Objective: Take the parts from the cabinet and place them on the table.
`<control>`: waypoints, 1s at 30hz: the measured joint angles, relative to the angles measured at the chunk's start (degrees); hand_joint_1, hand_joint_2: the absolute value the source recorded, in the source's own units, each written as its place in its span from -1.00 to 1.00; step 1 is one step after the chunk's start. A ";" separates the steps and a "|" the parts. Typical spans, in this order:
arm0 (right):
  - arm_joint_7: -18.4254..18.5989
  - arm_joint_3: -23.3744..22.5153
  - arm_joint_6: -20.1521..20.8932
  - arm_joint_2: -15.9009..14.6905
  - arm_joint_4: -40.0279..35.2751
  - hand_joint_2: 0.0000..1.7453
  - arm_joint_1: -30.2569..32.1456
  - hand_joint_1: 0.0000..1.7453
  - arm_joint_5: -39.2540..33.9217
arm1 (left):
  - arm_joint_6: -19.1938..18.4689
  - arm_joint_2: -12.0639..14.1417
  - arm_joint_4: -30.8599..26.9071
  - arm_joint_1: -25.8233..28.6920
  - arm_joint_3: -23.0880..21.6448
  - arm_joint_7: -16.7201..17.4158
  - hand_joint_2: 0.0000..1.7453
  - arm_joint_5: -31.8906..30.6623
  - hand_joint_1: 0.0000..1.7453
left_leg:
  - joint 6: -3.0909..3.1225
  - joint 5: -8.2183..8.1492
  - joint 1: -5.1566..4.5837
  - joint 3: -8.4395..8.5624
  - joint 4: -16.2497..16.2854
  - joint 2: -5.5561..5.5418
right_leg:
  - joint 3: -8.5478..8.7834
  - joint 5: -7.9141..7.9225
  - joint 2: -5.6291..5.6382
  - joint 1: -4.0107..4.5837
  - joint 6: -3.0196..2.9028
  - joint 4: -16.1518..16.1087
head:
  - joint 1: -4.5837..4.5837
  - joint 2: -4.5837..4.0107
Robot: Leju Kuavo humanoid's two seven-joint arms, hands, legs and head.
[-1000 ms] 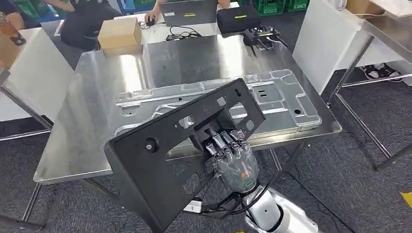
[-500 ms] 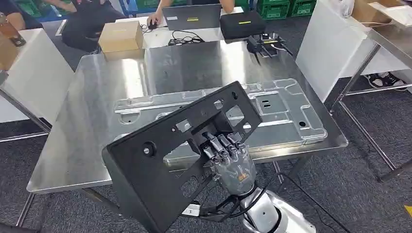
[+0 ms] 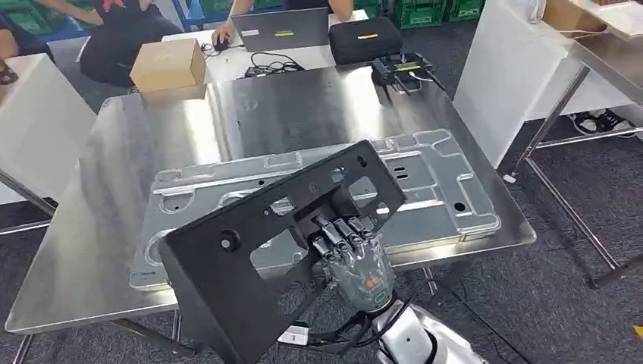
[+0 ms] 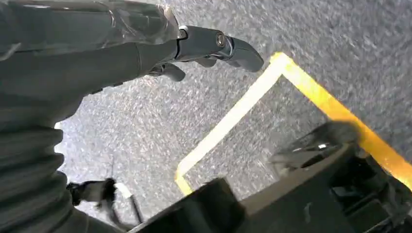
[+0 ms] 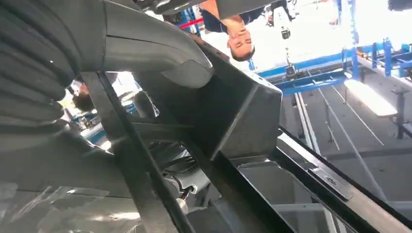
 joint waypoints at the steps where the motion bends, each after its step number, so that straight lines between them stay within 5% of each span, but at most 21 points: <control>1: -0.07 -0.20 0.20 0.02 0.00 1.00 0.02 1.00 -0.09 | -0.05 -0.16 0.00 -0.18 0.00 0.04 1.00 -0.02 -1.00 | 0.25 -0.97 -0.25 0.41 -0.97 -0.02 | 0.20 0.06 0.36 -0.37 0.26 -0.88 | -0.11 0.00; 4: -0.88 -0.55 0.70 0.20 -0.11 1.00 0.59 1.00 -1.23 | -0.09 -0.11 0.00 0.17 0.02 0.07 1.00 0.00 -1.00 | 1.10 -0.16 -0.63 3.54 -4.28 -0.13 | 1.78 1.41 -0.35 -0.50 1.45 -1.28 | -0.11 0.00; 5: -0.94 -0.70 0.94 0.13 0.02 1.00 0.62 1.00 -1.36 | -0.09 -0.16 0.00 0.33 0.02 0.15 1.00 -0.02 -1.00 | 0.69 0.24 -0.24 4.85 -5.23 -0.02 | 1.88 0.47 -0.38 -0.56 1.23 -0.53 | -0.09 0.00; 7: -1.25 -0.87 1.05 0.15 -0.04 1.00 0.63 1.00 -1.75 | -0.09 -0.20 0.00 0.31 0.02 0.15 1.00 0.02 -1.00 | 0.92 -0.12 -0.20 5.50 -5.22 -0.04 | -1.28 -2.21 -0.30 -0.35 1.18 5.40 | -0.07 0.00; 9: -1.38 -1.07 1.57 0.11 -0.02 1.00 1.09 1.00 -1.99 | -0.13 -0.46 0.00 0.41 0.02 0.13 1.00 0.02 -1.00 | 0.84 -0.76 -0.34 5.93 -5.20 -0.09 | -6.83 -5.30 -0.31 -0.25 1.94 13.31 | -0.09 0.00; 10: -1.53 -1.07 1.73 0.04 0.00 1.00 1.31 1.00 -2.36 | -0.13 -0.57 0.00 0.59 0.02 0.13 1.00 0.02 -1.00 | 0.61 -1.12 -0.42 6.28 -5.17 -0.15 | -8.56 -5.35 -0.31 -0.22 2.04 14.86 | -0.07 0.00; 12: -1.59 -1.09 2.18 0.00 0.02 1.00 1.60 1.00 -2.54 | -0.13 -0.66 0.00 0.95 0.02 0.13 1.00 0.11 -1.00 | 0.21 -2.10 -0.40 7.43 -5.07 -0.22 | -8.14 -1.01 -0.33 -0.21 2.09 10.21 | -0.07 0.00; 14: -1.70 -1.18 2.27 0.00 0.02 1.00 1.60 1.00 -2.60 | -0.13 -0.75 0.00 0.96 0.02 0.13 1.00 0.17 -1.00 | -0.32 -3.44 -0.33 8.61 -4.64 -0.20 | -4.41 6.33 -0.40 -0.25 1.88 -0.42 | -0.07 0.00; 16: -1.77 -1.24 2.49 -0.02 0.13 1.00 1.56 1.00 -2.64 | -0.13 -0.75 0.00 0.80 0.02 0.13 1.00 0.20 -1.00 | -0.86 -4.50 -0.56 8.62 -4.14 -0.16 | -4.15 3.41 -0.49 0.15 0.73 -1.72 | -0.09 0.00; 17: -1.79 -1.27 2.51 0.02 0.13 1.00 1.58 1.00 -2.64 | -0.13 -0.75 0.00 0.73 0.02 0.13 1.00 0.20 -1.00 | -1.20 -4.93 -0.56 8.51 -4.19 -0.08 | -3.98 5.36 -0.48 0.19 0.31 -1.76 | -0.07 0.00; 19: -1.73 -1.35 2.64 0.00 0.17 1.00 1.62 1.00 -2.80 | -0.13 -0.70 0.00 0.82 0.02 0.13 1.00 0.26 -1.00 | -1.48 -5.19 -0.56 9.06 -3.68 -0.15 | -3.55 4.95 -0.41 -0.12 -0.62 -1.76 | -0.09 0.00; 21: -1.68 -1.40 2.64 0.09 0.17 1.00 1.39 1.00 -2.84 | -0.09 -0.57 0.00 0.79 0.02 0.11 1.00 0.26 -1.00 | -2.55 -6.09 -0.20 7.43 -0.12 -0.10 | -2.98 4.65 -0.42 -0.37 -1.02 -1.85 | -0.22 0.00; 24: -1.73 -1.42 2.67 0.20 0.20 1.00 1.31 1.00 -2.82 | 0.04 -0.53 0.00 0.37 0.15 -0.13 1.00 0.44 -1.00 | -4.23 -10.36 1.43 -0.70 12.71 -0.09 | -2.59 3.90 -0.52 -0.43 -1.22 -1.85 | -0.20 0.00; 25: -1.73 -1.42 2.67 0.20 0.24 1.00 1.46 1.00 -2.82 | 0.04 -0.48 0.00 0.10 0.31 -0.22 1.00 0.48 -1.00 | -4.56 -10.90 1.74 -2.42 14.60 -0.07 | -2.23 3.55 -0.62 -0.55 -1.08 -1.85 | -0.20 0.00; 27: -1.73 -1.40 2.75 0.22 0.28 1.00 1.56 1.00 -2.82 | 0.04 -0.48 0.00 0.04 0.46 -0.22 1.00 0.44 -1.00 | -4.94 -7.63 2.15 -2.04 11.36 -0.07 | -1.20 2.82 -0.67 -0.78 -0.72 -1.85 | -0.20 0.00; 29: -1.73 -1.40 2.75 0.26 0.28 1.00 1.44 1.00 -2.82 | 0.06 -0.46 0.00 0.28 0.50 -0.22 1.00 0.39 -1.00 | -4.92 -0.49 2.40 1.51 1.12 0.25 | 0.15 2.00 -0.75 -1.07 -0.16 -1.90 | -0.20 0.00; 30: -1.73 -1.40 2.78 0.24 0.28 1.00 1.41 1.00 -2.82 | 0.09 -0.48 0.00 0.45 0.50 -0.13 1.00 0.37 -1.00 | -4.85 0.53 2.34 2.26 -1.59 0.94 | 0.29 1.83 -0.81 -1.09 0.10 -2.09 | -0.22 0.00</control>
